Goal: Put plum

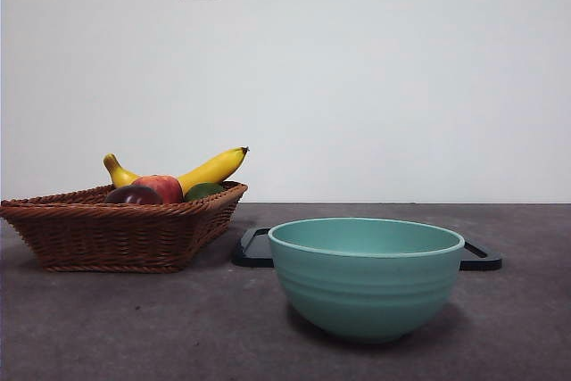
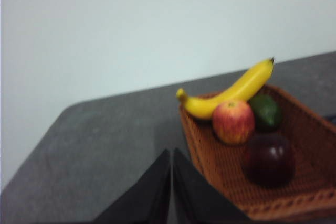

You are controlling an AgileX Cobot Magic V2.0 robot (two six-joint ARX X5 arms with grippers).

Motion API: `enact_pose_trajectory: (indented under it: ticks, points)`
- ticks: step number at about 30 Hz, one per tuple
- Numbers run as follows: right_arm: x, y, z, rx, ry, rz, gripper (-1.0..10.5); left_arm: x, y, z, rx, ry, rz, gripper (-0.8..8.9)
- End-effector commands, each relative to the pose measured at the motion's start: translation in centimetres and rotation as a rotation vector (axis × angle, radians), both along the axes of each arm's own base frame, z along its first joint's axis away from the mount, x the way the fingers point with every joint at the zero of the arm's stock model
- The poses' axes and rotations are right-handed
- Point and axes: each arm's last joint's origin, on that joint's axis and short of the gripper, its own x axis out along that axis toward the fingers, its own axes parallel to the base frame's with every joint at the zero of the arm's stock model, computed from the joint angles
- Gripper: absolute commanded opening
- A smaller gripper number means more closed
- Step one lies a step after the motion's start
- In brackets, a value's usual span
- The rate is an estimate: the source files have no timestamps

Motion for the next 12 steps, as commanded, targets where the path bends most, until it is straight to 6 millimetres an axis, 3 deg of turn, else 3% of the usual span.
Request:
enact_pose_trajectory:
  ticks: [1, 12]
  points:
    - [0.0, 0.1, 0.2, 0.004, -0.013, 0.010, 0.1, 0.0, 0.1, -1.0, -0.016, 0.004, 0.009, 0.07]
    - [0.0, 0.1, 0.2, 0.005, -0.013, 0.010, 0.1, -0.2, 0.1, -4.1, -0.037, 0.114, 0.019, 0.07]
